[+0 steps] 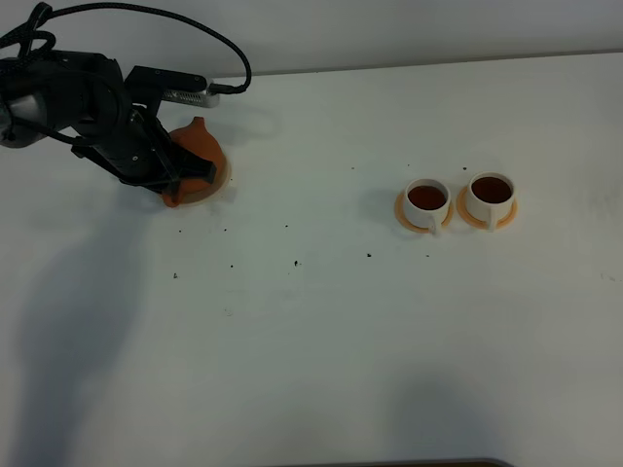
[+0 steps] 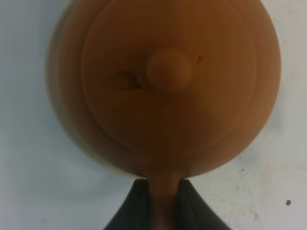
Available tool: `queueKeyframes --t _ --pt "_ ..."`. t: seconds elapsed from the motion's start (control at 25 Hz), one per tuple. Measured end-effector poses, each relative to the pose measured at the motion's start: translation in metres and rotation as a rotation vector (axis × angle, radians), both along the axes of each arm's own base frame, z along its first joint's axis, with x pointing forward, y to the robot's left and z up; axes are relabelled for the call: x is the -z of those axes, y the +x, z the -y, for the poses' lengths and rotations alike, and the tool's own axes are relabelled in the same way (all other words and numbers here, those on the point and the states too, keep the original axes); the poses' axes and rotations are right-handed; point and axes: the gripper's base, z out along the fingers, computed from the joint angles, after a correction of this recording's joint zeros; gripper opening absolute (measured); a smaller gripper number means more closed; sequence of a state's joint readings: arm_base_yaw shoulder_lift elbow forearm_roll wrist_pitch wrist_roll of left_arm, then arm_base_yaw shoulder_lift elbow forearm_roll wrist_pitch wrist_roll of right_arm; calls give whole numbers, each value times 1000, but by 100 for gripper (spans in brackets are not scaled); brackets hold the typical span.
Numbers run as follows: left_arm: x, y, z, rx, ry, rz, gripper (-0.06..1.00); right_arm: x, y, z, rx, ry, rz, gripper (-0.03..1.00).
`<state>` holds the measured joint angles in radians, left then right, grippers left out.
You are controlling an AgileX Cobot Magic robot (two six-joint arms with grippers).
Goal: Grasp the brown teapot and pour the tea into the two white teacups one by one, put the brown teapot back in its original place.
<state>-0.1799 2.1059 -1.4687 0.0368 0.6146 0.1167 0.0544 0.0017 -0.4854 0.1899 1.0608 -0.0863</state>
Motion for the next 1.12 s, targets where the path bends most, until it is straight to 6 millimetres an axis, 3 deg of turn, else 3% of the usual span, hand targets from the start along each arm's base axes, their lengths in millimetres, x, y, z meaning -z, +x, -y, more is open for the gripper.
queueKeyframes --t 0.12,0.36,0.44,0.56,0.84,0.96,1.12 --pt "0 0 0 5 4 1 16 0 0 0 0 0 0 24" --pt "0 -2 -1 6 9 -18 37 0 0 0 0 0 0 24" --pt "-6 -4 -1 6 11 -26 41 0 0 0 0 0 0 24" --pt "-33 -13 -3 3 11 -23 42 0 0 0 0 0 0 24" --pt "-108 -66 -13 -27 41 -177 43 0 0 0 0 0 0 24" --pt "-129 -93 -18 -39 46 -208 43 0 0 0 0 0 0 24" --pt "-142 -135 -26 -45 45 -206 43 0 0 0 0 0 0 24"
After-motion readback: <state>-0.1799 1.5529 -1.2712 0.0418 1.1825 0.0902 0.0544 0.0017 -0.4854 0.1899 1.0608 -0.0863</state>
